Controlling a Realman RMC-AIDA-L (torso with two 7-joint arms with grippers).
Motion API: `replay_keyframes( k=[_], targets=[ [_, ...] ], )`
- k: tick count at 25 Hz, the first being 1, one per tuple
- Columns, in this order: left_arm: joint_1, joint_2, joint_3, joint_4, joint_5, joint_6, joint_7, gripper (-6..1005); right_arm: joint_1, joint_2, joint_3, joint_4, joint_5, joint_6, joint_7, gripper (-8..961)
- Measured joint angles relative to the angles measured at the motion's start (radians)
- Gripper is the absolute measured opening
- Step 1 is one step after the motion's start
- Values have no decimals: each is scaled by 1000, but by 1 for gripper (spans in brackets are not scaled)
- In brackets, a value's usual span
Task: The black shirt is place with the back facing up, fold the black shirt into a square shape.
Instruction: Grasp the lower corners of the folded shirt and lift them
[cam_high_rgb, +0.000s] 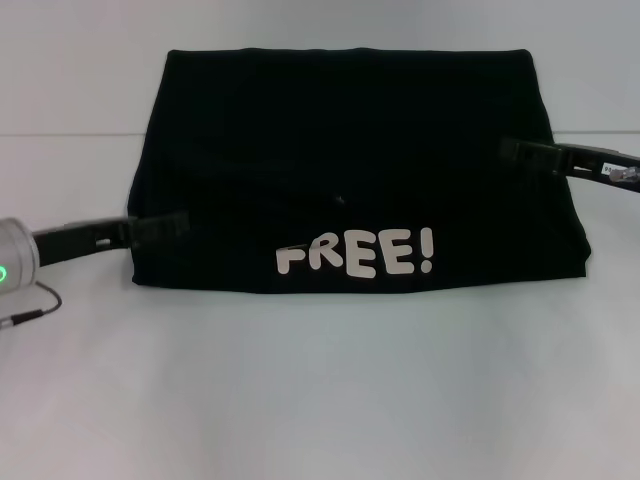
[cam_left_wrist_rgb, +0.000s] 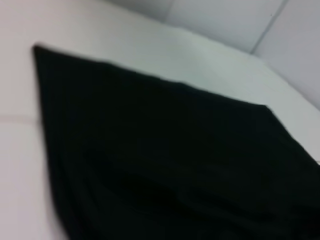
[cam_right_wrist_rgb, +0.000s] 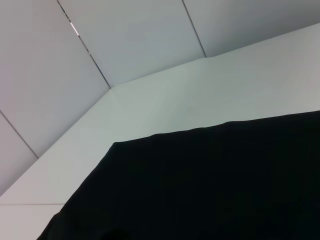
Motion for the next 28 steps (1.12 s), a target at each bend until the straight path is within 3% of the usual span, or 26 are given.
replay_keyframes(
  k=[6, 28],
  targets=[
    [-13, 4, -1, -9, 85, -22, -208, 949, 5, 4, -1, -2, 0, 12, -1, 677],
    [-23, 6, 12, -28, 151, 0, -219, 950, -2, 11, -13, 3, -2, 41, -3, 670]
  ],
)
